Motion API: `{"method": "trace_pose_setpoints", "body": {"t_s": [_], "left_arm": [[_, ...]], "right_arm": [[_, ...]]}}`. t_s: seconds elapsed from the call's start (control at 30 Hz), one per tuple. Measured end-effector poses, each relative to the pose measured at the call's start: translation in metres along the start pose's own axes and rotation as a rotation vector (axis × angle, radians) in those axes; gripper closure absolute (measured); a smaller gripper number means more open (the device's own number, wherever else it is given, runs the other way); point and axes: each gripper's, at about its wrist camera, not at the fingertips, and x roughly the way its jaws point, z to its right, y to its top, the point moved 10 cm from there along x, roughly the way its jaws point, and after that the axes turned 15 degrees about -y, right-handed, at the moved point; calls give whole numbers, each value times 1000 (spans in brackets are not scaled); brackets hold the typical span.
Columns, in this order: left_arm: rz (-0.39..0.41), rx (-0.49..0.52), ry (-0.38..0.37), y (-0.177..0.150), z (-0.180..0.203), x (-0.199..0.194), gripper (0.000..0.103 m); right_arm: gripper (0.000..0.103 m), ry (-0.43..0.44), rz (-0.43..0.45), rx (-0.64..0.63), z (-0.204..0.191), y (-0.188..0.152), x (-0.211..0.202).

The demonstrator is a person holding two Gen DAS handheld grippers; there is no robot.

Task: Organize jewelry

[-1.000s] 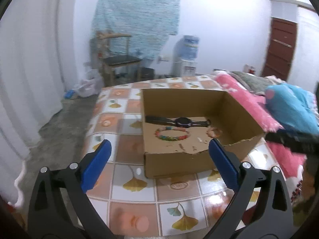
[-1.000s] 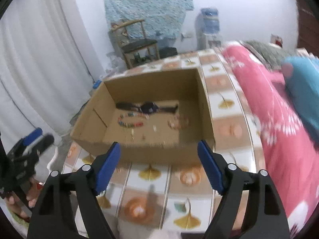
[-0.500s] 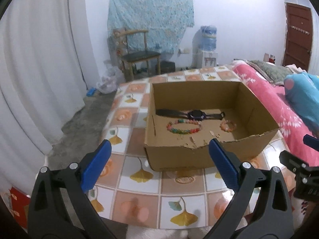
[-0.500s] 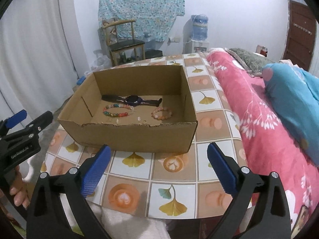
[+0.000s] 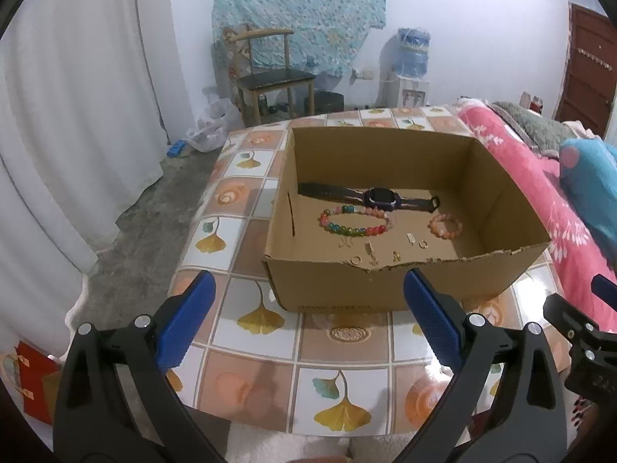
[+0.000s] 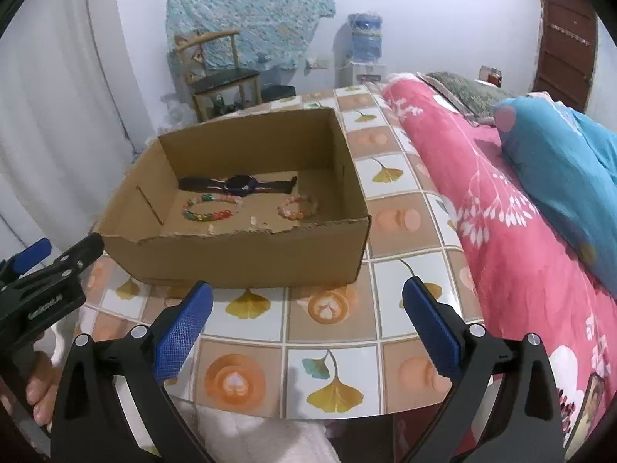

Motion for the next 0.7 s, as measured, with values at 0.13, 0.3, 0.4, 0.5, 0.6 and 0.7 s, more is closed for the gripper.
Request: {"method": "trace_pose_setpoints", "body": {"t_s": [0.13,0.3,0.4,0.5,0.6,0.7], "left_arm": [[-19,-8,-4,-3,3,4,8],[-42,-23,1,-9,1,10,8],[-56,-25,4,-12,0,14,8],[-67,-21,7,-14,-1,17,8],[-76,-22,2,-15,-2,20,8],[-79,-26,2,-16,-3,21,8]], "right_arm": [[7,0,-25,-7,-2,-2,8],[7,-4,-25,-29,-7,-1,11],[7,-9,-33,-45,-11,-3,14],[7,-13,-37,-60,-15,-3,16],[7,-14,-40,-63,-17,-3,17],[7,-15,-40,-65,-19,-3,17]]}}
